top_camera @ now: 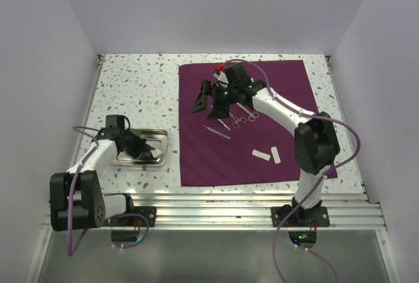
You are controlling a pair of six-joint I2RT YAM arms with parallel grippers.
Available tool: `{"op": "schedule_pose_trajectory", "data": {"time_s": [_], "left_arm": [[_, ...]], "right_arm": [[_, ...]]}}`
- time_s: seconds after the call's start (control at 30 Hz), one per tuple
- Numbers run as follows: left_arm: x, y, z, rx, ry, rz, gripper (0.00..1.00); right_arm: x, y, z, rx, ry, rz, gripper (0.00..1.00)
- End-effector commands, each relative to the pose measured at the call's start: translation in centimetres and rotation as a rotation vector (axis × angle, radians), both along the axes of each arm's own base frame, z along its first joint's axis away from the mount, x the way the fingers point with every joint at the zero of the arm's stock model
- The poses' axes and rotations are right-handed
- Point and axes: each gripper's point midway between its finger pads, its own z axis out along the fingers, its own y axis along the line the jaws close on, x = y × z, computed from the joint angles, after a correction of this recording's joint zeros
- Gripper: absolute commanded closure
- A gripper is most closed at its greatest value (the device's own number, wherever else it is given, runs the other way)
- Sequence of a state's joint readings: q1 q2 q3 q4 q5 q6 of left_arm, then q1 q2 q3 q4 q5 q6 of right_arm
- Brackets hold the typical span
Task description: Prepare the surgical pack
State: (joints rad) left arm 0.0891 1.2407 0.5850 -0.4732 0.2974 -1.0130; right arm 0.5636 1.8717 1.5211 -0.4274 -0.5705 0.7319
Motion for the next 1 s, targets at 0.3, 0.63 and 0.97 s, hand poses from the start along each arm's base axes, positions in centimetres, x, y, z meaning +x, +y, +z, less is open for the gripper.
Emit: {"op": "schedule_pose_trajectory", "data": {"time_s": [0.3,0.63,0.97], "left_arm": [[3.7,-0.7,-0.6,-0.147,-0.069,0.148,1.00],[5.7,-0.4,-0.8,-0.164,-0.078,0.201,1.00],[5.8,-0.1,-0.4,-0.151,-0.031,0.215,0.61]], "right_arm": [[0.7,-1.3,1.3,0.024,-0.036,-0.012,0.05],[1.4,-0.9,1.0,0.024,-0.035,-0.015,0.04],[2.7,-1.2,0.1,0.009,-0.028,-0.047,0.03]]}}
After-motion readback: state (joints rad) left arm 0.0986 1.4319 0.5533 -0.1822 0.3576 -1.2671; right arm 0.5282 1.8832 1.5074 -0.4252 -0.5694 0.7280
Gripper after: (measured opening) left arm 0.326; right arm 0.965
